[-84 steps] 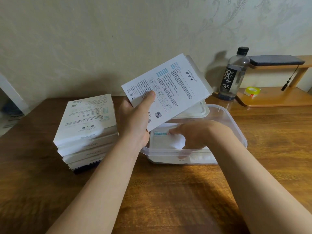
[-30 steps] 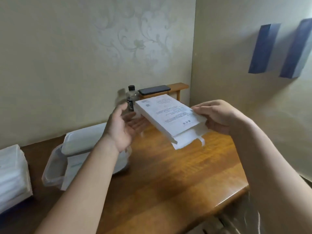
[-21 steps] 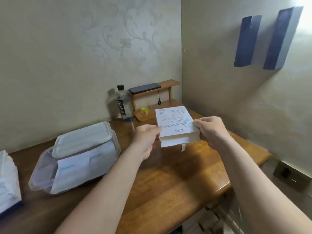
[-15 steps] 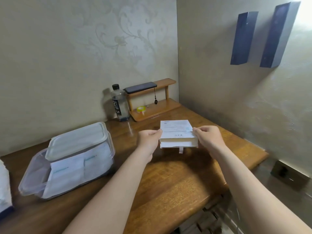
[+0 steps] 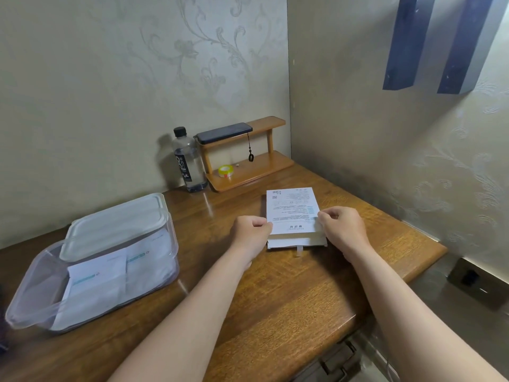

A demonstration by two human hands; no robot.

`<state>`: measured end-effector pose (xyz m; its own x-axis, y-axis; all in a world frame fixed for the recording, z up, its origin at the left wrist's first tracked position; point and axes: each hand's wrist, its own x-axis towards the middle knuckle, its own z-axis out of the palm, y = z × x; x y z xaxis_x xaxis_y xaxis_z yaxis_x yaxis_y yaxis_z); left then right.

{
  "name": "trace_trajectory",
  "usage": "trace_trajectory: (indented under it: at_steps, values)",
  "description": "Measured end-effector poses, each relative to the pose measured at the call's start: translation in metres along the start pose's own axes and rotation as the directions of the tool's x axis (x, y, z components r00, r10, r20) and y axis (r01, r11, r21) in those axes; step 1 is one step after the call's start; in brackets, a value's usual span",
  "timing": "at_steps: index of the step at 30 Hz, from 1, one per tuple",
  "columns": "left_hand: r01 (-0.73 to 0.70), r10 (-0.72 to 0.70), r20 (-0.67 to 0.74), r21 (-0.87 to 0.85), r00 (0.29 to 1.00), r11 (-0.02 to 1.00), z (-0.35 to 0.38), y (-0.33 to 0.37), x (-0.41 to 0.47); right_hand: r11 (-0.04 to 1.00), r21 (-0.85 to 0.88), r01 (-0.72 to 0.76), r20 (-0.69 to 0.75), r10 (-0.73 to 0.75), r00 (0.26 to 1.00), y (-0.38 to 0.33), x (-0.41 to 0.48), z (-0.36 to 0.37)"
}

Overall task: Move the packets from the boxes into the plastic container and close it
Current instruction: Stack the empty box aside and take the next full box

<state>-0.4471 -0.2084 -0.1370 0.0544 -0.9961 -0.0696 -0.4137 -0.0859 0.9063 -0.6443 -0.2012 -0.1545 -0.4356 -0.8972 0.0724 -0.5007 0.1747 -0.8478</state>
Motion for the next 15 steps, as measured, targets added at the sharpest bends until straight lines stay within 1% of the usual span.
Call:
trace_trajectory:
  at_steps: [5,9,12,15]
  values:
    - [0.044,-0.046,-0.039,-0.033,0.998,0.998,-0.004,0.002,0.000,0.999,0.030,-0.043,-0.023,0.043,0.999,-0.002,0.000,-0.002]
    - [0.041,-0.043,-0.041,-0.049,0.998,0.998,-0.014,0.007,-0.004,0.994,0.083,-0.070,-0.102,0.079,0.992,-0.011,-0.006,-0.005]
    - [-0.006,0.003,-0.044,-0.055,0.999,0.998,-0.024,0.013,-0.010,0.995,0.095,-0.010,-0.178,0.027,0.984,-0.029,-0.015,-0.008]
    - [-0.058,0.053,-0.060,-0.078,0.997,0.995,-0.036,0.020,-0.018,0.989,0.104,0.102,-0.178,-0.082,0.981,-0.058,-0.028,-0.006]
